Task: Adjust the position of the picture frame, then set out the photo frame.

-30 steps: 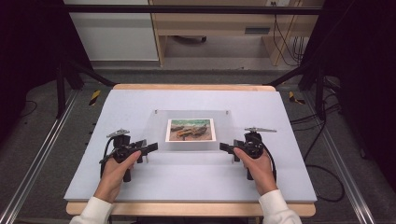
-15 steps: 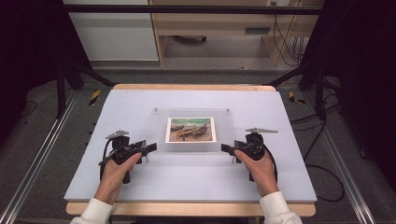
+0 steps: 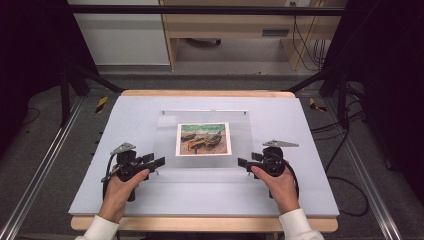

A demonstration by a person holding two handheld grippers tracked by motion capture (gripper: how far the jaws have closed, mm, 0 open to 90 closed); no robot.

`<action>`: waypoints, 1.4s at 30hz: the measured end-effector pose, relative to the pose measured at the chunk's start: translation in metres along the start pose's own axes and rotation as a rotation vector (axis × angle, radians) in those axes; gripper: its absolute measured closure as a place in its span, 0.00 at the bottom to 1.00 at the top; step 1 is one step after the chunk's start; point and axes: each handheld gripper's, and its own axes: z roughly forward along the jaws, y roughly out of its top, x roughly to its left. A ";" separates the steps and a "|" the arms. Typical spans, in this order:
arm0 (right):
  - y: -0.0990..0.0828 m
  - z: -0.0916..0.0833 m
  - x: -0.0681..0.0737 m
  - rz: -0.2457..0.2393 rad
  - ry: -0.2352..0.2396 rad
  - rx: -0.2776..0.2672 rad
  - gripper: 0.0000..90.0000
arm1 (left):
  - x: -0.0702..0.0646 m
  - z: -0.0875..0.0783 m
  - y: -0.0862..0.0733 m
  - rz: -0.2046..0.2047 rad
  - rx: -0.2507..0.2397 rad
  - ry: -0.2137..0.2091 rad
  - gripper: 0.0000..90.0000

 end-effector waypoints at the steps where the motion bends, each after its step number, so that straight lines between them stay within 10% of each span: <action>1: 0.000 0.000 0.000 0.000 0.000 0.000 0.32 | 0.000 0.000 0.000 0.000 0.000 0.000 0.41; 42: -0.008 -0.010 0.009 -0.068 -0.024 0.004 0.33 | -0.011 -0.009 -0.007 0.051 0.005 0.027 0.44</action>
